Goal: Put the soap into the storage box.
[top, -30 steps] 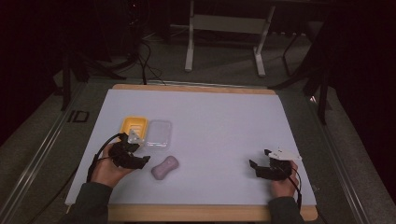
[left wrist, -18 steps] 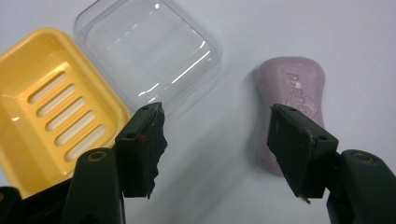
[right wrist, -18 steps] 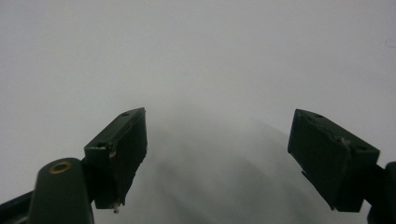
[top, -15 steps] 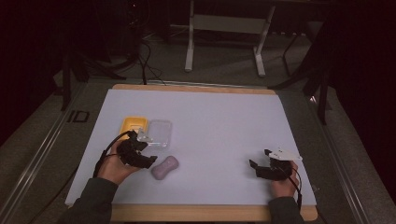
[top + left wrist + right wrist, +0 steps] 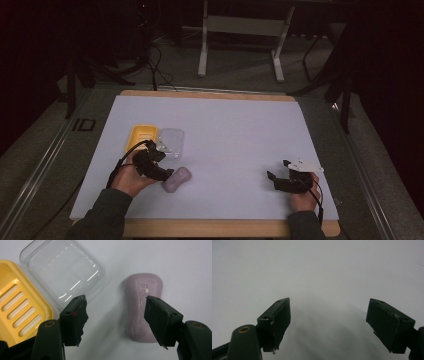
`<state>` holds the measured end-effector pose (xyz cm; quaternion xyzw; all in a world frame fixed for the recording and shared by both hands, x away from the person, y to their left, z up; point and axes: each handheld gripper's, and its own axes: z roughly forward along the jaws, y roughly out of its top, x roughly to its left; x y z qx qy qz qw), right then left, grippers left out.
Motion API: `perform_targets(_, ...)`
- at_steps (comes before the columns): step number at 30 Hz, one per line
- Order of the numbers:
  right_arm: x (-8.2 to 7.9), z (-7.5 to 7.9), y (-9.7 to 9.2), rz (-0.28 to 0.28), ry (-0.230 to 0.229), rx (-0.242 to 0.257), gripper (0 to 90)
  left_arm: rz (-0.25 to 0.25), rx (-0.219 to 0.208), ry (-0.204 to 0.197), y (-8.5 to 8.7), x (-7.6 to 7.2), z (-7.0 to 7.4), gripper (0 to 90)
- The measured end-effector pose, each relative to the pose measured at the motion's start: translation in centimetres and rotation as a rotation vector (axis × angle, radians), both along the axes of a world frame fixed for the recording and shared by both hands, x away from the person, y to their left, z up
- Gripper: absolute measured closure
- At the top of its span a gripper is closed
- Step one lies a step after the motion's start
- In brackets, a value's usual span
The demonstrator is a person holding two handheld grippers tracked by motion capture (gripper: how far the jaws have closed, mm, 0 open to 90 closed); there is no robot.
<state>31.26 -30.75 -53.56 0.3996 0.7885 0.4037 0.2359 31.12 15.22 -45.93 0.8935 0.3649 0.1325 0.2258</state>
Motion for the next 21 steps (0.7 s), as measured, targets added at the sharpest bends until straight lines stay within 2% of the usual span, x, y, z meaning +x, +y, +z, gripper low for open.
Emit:
perform_targets(11,0.0,0.0,0.0,0.001,-0.002,0.001,19.4,-0.024,0.019,0.031,-1.1,0.2,-0.7,34.3)
perform_targets(21,0.0,0.0,-0.1,0.001,-0.003,0.004,19.4,-0.047,0.01,0.066,-2.2,0.4,-1.3,32.0)
